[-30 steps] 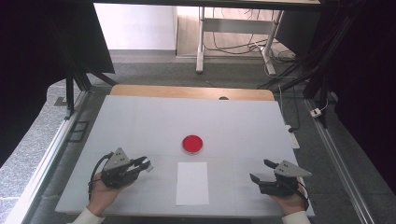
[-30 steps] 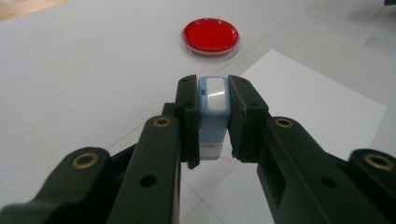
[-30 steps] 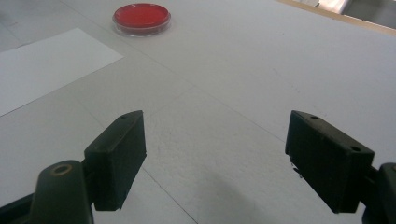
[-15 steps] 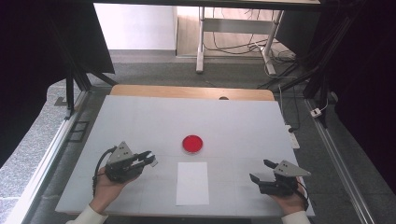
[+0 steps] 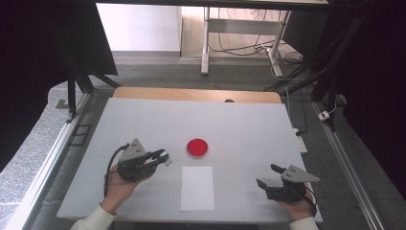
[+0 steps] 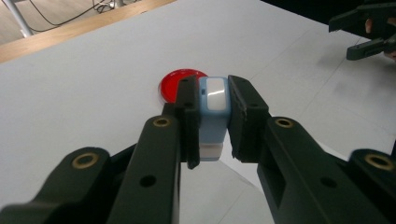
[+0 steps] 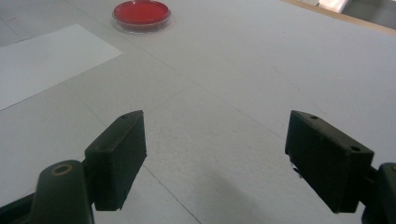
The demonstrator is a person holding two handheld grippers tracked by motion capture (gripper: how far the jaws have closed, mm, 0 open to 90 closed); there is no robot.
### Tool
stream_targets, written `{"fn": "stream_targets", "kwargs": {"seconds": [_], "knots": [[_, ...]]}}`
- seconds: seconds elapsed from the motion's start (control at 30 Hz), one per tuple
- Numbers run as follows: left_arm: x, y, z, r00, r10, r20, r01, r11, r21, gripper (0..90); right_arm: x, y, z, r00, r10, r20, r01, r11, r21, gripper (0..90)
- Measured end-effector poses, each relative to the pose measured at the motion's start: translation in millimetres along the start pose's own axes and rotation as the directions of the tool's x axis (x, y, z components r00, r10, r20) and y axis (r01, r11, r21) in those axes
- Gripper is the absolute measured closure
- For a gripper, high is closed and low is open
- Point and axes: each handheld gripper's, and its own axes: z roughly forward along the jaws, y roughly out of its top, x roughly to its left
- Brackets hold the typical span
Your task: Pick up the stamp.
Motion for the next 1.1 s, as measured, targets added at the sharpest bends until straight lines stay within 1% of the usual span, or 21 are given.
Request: {"fn": "stream_targets", "kwargs": {"seconds": [0.07, 0.2, 0.4, 0.53, 0.63, 0.97, 1.1], "knots": [[0.8, 1.4, 2.1, 0.9999, -0.01, 0.006, 0.01, 0.9999, -0.003, 74.6, 0.0, -0.3, -0.2, 1.0, -0.003, 0.004, 0.003, 1.0, 0.002, 20.2], [1.2, 5.0, 6.7, 0.9991, -0.026, 0.035, 0.027, 0.9996, -0.013, 74.6, -0.2, -0.8, 0.0, 1.0, -0.001, 0.002, 0.001, 1.0, 0.004, 20.3], [-3.8, 11.7, 14.5, 0.9985, -0.011, 0.054, 0.011, 0.9999, -0.01, 74.6, 0.2, -1.3, 0.0, 1.0, -0.004, 0.002, 0.004, 1.0, 0.004, 20.3], [-6.5, 15.3, 19.9, 0.9978, -0.009, 0.066, 0.009, 0.9999, -0.01, 74.6, 0.1, -1.6, -0.2, 1.0, -0.003, 0.002, 0.003, 1.0, 0.003, 20.4], [-8.0, 17.4, 23.9, 0.9953, -0.022, 0.094, 0.023, 0.9997, -0.013, 74.5, -0.1, -2.0, 0.4, 1.0, -0.006, 0.001, 0.006, 1.0, 0.008, 20.4], [-15.7, 25.1, 44.7, 0.991, -0.017, 0.133, 0.017, 0.9999, 0.001, 74.4, 1.6, 0.3, 2.1, 0.9999, -0.011, 0.007, 0.011, 1.0, 0.008, 20.4], [-18.5, 29.5, 52.3, 0.9883, -0.019, 0.152, 0.019, 0.9998, 0.0, 74.4, 1.7, 1.8, 4.7, 0.9999, -0.013, -0.001, 0.013, 1.0, 0.005, 20.4]]}}
